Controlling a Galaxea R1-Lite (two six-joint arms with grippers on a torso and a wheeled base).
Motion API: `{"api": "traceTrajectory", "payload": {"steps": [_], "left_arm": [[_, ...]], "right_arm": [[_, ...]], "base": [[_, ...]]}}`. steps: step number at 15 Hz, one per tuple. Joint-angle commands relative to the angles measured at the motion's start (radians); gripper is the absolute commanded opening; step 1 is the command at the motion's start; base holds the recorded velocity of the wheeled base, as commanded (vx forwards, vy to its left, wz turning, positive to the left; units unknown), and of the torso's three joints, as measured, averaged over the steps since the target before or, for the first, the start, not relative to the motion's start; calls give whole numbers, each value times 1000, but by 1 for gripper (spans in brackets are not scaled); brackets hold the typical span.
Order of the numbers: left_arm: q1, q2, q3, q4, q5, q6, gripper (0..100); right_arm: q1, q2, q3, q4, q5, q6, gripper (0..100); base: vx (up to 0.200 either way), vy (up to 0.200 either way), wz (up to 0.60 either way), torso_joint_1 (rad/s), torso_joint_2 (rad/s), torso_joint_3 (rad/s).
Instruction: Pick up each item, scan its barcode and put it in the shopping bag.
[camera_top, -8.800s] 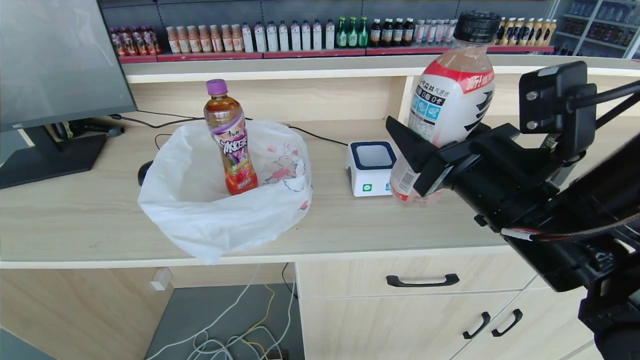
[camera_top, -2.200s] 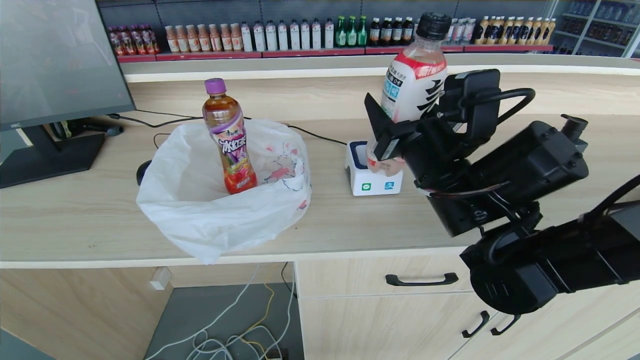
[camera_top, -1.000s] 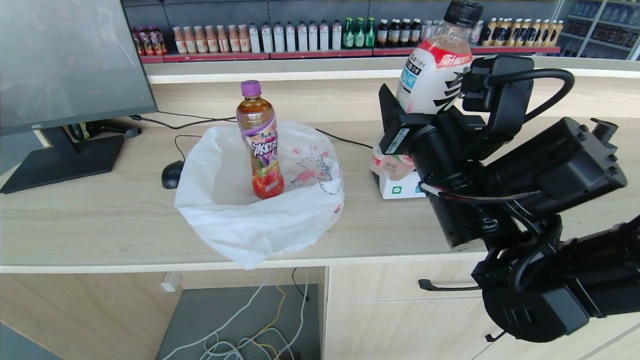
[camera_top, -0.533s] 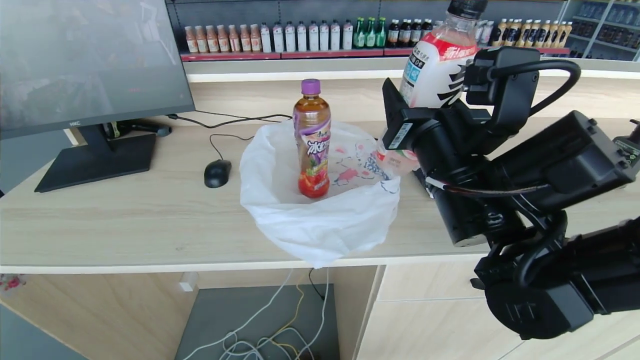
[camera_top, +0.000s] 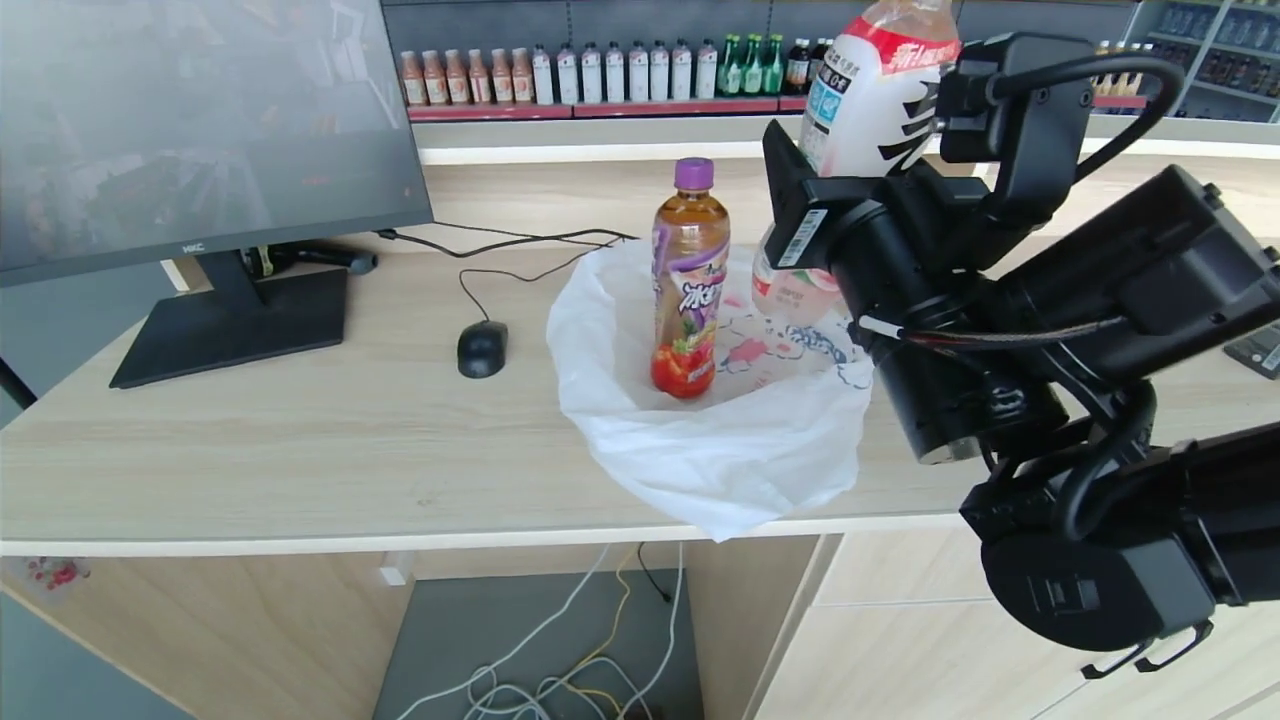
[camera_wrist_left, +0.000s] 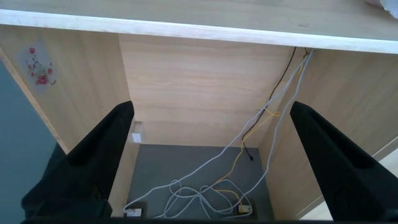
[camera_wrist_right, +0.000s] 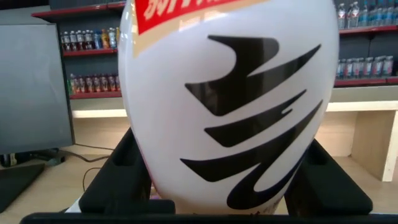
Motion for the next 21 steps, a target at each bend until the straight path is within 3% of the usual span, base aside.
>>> {"api": "traceTrajectory", "payload": {"steps": [1, 10, 21], "left_arm": [[0, 0, 0, 0, 0, 0, 100], [0, 0, 0, 0, 0, 0, 100], [0, 0, 0, 0, 0, 0, 100]], "right_arm": [[-1, 11, -23, 24, 0, 7, 0], [-127, 93, -24, 69, 15, 64, 0], [-135, 193, -110, 86, 15, 90, 0]], "base": [[0, 0, 0, 0, 0, 0], [0, 0, 0, 0, 0, 0], [0, 0, 0, 0, 0, 0]]}}
